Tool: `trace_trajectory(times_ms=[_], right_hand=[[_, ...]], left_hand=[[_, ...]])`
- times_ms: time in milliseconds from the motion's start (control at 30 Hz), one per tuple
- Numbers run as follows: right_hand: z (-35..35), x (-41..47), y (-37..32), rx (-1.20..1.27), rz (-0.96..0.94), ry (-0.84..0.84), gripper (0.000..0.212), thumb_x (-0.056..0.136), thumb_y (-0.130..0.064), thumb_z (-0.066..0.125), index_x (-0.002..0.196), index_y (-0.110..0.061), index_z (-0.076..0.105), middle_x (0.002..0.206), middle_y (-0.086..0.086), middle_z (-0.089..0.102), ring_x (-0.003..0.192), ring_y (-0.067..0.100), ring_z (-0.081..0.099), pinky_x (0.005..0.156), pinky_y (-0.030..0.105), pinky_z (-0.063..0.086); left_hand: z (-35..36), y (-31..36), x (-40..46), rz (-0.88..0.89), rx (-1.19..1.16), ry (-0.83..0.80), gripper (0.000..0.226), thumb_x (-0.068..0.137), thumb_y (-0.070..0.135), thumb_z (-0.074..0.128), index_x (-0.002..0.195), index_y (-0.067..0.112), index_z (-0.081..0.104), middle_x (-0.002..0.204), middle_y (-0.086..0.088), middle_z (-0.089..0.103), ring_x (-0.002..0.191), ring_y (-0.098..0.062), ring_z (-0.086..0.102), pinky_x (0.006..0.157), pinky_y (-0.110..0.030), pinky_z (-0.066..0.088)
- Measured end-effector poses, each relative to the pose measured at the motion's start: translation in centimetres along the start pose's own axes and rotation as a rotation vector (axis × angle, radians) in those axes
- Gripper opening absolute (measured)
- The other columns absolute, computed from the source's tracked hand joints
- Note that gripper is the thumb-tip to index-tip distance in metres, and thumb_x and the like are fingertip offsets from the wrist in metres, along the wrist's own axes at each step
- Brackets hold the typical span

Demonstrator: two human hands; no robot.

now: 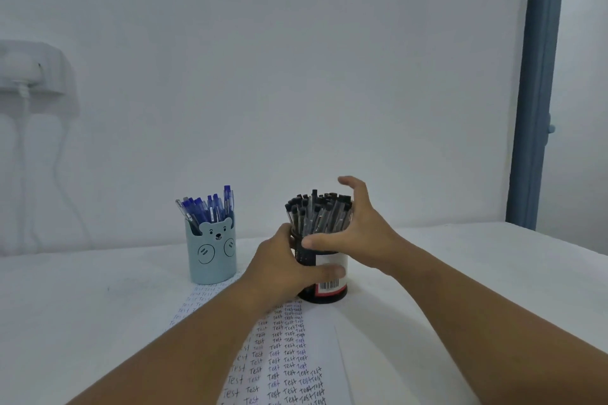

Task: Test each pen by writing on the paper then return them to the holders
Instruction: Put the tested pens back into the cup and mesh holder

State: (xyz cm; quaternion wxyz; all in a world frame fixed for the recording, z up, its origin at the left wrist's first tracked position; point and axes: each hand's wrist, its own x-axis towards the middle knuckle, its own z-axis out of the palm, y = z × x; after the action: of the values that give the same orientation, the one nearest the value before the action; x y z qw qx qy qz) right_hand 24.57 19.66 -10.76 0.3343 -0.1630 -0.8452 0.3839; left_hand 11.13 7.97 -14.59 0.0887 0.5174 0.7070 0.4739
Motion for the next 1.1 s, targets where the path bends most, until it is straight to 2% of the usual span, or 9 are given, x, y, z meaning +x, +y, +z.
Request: trace_trajectory(times_ms=[67, 200, 333, 600, 667, 767, 867, 1000, 1100], right_hand=[[0.1, 0.1, 0.8, 0.044, 0.023, -0.037, 0.122, 0.053, -0.032, 0.099, 0.141, -0.047, 0.016, 0.111, -0.008, 0.07, 0.104, 0.006, 0.067, 0.103, 0.041, 0.05], [0.3, 0.5, 1.9, 0.088, 0.049, -0.097, 0.118, 0.048, -0.031, 0.1, 0.137, -0.04, 0.022, 0.12, -0.006, 0.066, 0.111, 0.011, 0.066, 0.102, 0.046, 0.051], [0.2, 0.5, 2.1, 0.107, 0.057, -0.077, 0.105, 0.054, -0.02, 0.099, 0.132, -0.03, 0.03, 0.117, -0.007, 0.067, 0.107, 0.009, 0.068, 0.097, 0.042, 0.055], [1.1, 0.5, 1.9, 0.093, 0.04, 0.104, 0.1, 0.056, -0.024, 0.098, 0.129, -0.031, 0.029, 0.109, -0.011, 0.064, 0.101, 0.003, 0.064, 0.088, 0.03, 0.054], [1.6, 0.8, 1.8, 0.116, 0.04, 0.145, 0.099, 0.057, -0.024, 0.098, 0.128, -0.032, 0.029, 0.108, -0.012, 0.065, 0.1, 0.001, 0.064, 0.087, 0.028, 0.052], [2.5, 1.4, 1.7, 0.145, 0.034, 0.197, 0.099, 0.056, -0.028, 0.098, 0.127, -0.034, 0.03, 0.11, -0.012, 0.066, 0.101, 0.001, 0.065, 0.086, 0.026, 0.052], [3.5, 2.3, 1.3, 0.188, 0.039, 0.232, 0.095, 0.059, -0.025, 0.097, 0.128, -0.034, 0.033, 0.109, -0.014, 0.065, 0.097, -0.004, 0.063, 0.076, 0.02, 0.05], [5.2, 2.9, 1.4, 0.22, 0.044, 0.218, 0.096, 0.059, -0.026, 0.097, 0.13, -0.034, 0.032, 0.112, -0.011, 0.066, 0.1, 0.002, 0.066, 0.081, 0.025, 0.054], [6.1, 3.1, 2.1, 0.203, 0.059, 0.185, 0.102, 0.057, -0.033, 0.097, 0.134, -0.039, 0.03, 0.118, -0.01, 0.064, 0.104, 0.007, 0.065, 0.086, 0.031, 0.055]], left_hand=[[-1.9, 0.7, 0.5, -0.029, 0.231, -0.166, 0.086, 0.056, 0.053, 0.094, 0.129, 0.037, 0.051, 0.119, 0.017, 0.063, 0.106, 0.001, 0.061, 0.083, -0.018, 0.049], [-4.9, 2.0, 0.9, -0.269, 0.692, -0.576, 0.101, 0.061, 0.061, 0.089, 0.147, 0.034, 0.044, 0.154, 0.007, 0.042, 0.141, -0.023, 0.042, 0.118, -0.047, 0.034], [-4.6, 2.1, 0.7, -0.264, 0.723, -0.593, 0.099, 0.062, 0.064, 0.087, 0.147, 0.035, 0.046, 0.157, 0.007, 0.04, 0.142, -0.023, 0.04, 0.118, -0.047, 0.034], [-4.6, -0.2, -1.3, -0.182, 0.586, -0.438, 0.087, 0.071, 0.07, 0.076, 0.147, 0.037, 0.047, 0.152, 0.014, 0.041, 0.142, -0.013, 0.038, 0.117, -0.036, 0.031], [-5.7, -0.3, -1.7, -0.105, 0.467, -0.293, 0.068, 0.073, 0.063, 0.078, 0.132, 0.034, 0.061, 0.13, 0.018, 0.055, 0.125, -0.007, 0.052, 0.105, -0.03, 0.041], [-8.5, -0.8, -1.6, 0.059, 0.22, 0.058, 0.022, 0.079, 0.039, 0.083, 0.084, 0.02, 0.073, 0.082, 0.012, 0.072, 0.075, -0.003, 0.067, 0.073, -0.019, 0.052], [-11.1, -2.0, -1.8, 0.214, 0.146, 0.446, 0.039, 0.081, 0.023, 0.083, 0.059, 0.007, 0.055, 0.052, 0.003, 0.053, 0.05, -0.005, 0.044, 0.056, -0.017, 0.039], [-12.0, -5.1, -2.5, 0.203, 0.125, 0.73, 0.048, 0.07, 0.037, 0.089, 0.085, 0.014, 0.05, 0.076, -0.008, 0.05, 0.067, -0.014, 0.042, 0.062, -0.023, 0.037], [-11.6, -7.2, -2.1, -0.09, -0.019, 0.564, 0.093, 0.062, 0.045, 0.09, 0.134, 0.023, 0.036, 0.126, -0.002, 0.047, 0.109, -0.021, 0.052, 0.087, -0.032, 0.044]])
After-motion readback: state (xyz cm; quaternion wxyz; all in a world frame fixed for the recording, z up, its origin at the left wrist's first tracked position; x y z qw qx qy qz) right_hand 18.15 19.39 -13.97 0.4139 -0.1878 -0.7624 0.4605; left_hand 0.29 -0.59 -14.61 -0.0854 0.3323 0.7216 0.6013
